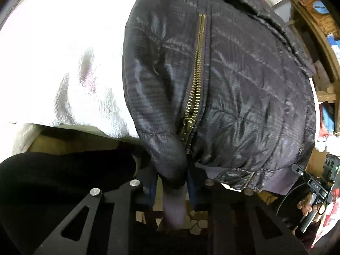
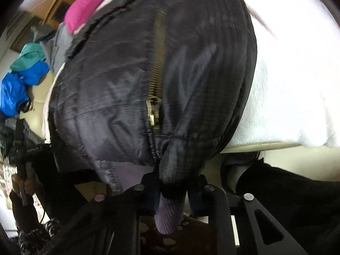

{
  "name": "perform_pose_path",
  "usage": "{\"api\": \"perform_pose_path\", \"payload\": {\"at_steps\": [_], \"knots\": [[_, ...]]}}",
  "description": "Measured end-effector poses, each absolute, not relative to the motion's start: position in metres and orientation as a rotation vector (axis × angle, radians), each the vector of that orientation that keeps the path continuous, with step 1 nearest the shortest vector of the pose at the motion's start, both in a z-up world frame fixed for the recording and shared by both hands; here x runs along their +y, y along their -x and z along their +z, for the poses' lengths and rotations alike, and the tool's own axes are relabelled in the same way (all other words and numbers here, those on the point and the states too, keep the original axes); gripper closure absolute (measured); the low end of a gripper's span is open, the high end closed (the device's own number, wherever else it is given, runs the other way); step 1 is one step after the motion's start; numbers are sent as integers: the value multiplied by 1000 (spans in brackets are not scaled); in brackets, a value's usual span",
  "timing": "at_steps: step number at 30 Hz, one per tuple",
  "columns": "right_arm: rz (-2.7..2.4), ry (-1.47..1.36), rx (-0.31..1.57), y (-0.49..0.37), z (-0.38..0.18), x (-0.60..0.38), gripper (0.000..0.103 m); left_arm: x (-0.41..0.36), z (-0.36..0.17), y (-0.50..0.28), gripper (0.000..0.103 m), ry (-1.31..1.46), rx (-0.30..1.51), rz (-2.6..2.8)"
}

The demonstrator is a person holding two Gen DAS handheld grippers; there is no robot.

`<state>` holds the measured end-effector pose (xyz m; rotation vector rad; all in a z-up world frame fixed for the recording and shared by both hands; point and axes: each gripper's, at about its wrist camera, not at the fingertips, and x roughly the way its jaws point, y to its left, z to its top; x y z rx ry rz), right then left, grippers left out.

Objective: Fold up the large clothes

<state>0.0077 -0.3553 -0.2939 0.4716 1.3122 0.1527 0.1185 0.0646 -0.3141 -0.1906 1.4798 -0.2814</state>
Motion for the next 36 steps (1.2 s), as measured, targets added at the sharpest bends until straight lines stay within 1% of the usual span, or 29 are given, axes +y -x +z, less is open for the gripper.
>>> {"api": "perform_pose_path", "payload": {"at_steps": [5,7,8,10,11,12,13,14,16,17,18,19,20,21,25,27,33,36], "knots": [[257,-470,1216,-1,-260,-352,83,69,-303,-107,80,182,1433,-318],[258,-458,1230,-6,-263,-348,83,67,-307,-105,80,178,1448,-308],[241,-451,1259,-9,-272,-347,80,68,-312,-106,79,183,1471,-289],[196,-439,1318,-12,-287,-350,79,59,-323,-114,65,194,1519,-262],[165,-435,1347,-12,-295,-353,71,55,-326,-114,63,170,1529,-271],[140,-443,1372,-13,-301,-354,56,53,-326,-114,55,164,1529,-279],[118,-464,1390,-15,-309,-357,47,49,-327,-113,47,163,1528,-293],[97,-490,1399,-16,-314,-360,32,46,-328,-113,45,160,1525,-300],[83,-537,1390,-17,-321,-362,31,42,-330,-112,44,152,1519,-292],[106,-538,1375,-18,-322,-360,35,42,-331,-112,45,154,1516,-288],[127,-510,1359,-18,-319,-357,50,43,-329,-111,49,162,1511,-289],[144,-468,1349,-17,-315,-353,58,44,-328,-110,65,169,1502,-293],[165,-448,1342,-16,-309,-350,74,44,-324,-110,72,169,1492,-294],[187,-435,1328,-15,-301,-347,79,44,-322,-111,80,173,1489,-294],[214,-408,1279,-9,-268,-343,83,52,-303,-105,85,193,1449,-328],[265,-413,1206,-4,-241,-344,85,56,-287,-103,86,194,1404,-357],[363,-410,958,-7,-165,-344,85,65,-217,-103,87,248,1221,-471],[379,-434,874,-16,-144,-348,85,70,-179,-116,87,275,1141,-499]]}}
